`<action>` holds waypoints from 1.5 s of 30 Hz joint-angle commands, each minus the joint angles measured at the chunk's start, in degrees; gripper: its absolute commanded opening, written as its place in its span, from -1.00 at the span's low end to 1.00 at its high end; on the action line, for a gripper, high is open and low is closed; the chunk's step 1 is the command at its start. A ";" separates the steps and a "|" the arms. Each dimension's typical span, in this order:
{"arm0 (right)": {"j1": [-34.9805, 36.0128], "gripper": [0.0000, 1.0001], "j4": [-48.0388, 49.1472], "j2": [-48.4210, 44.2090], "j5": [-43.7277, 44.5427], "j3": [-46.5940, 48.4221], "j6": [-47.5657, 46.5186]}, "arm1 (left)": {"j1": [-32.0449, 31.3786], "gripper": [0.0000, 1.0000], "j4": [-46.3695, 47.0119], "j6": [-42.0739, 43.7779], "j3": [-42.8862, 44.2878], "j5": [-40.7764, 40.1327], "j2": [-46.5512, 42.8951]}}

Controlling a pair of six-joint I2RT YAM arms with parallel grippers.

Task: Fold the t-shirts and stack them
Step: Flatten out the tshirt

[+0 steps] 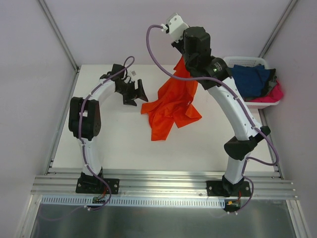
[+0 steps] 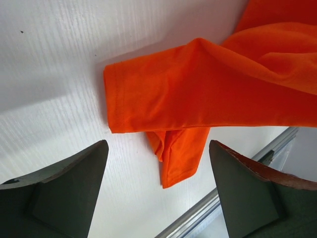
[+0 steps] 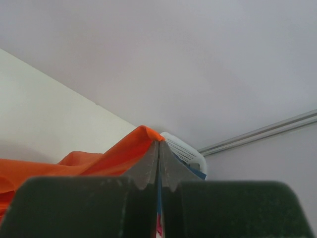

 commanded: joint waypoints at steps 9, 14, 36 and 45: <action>0.18 -0.99 0.85 -0.90 0.71 1.50 1.53 | 1.40 0.60 -1.49 -0.07 -4.26 0.08 2.48; 0.00 -0.99 0.94 -0.55 0.88 1.50 1.53 | 1.40 0.47 -1.32 -0.77 -3.13 1.92 4.24; 0.09 -0.99 1.47 0.50 1.24 1.85 0.83 | 0.70 -0.03 0.00 -2.00 1.53 4.48 10.05; 0.09 -0.99 1.47 0.24 2.02 1.50 0.39 | 0.00 -0.42 0.71 -2.27 1.18 5.97 10.40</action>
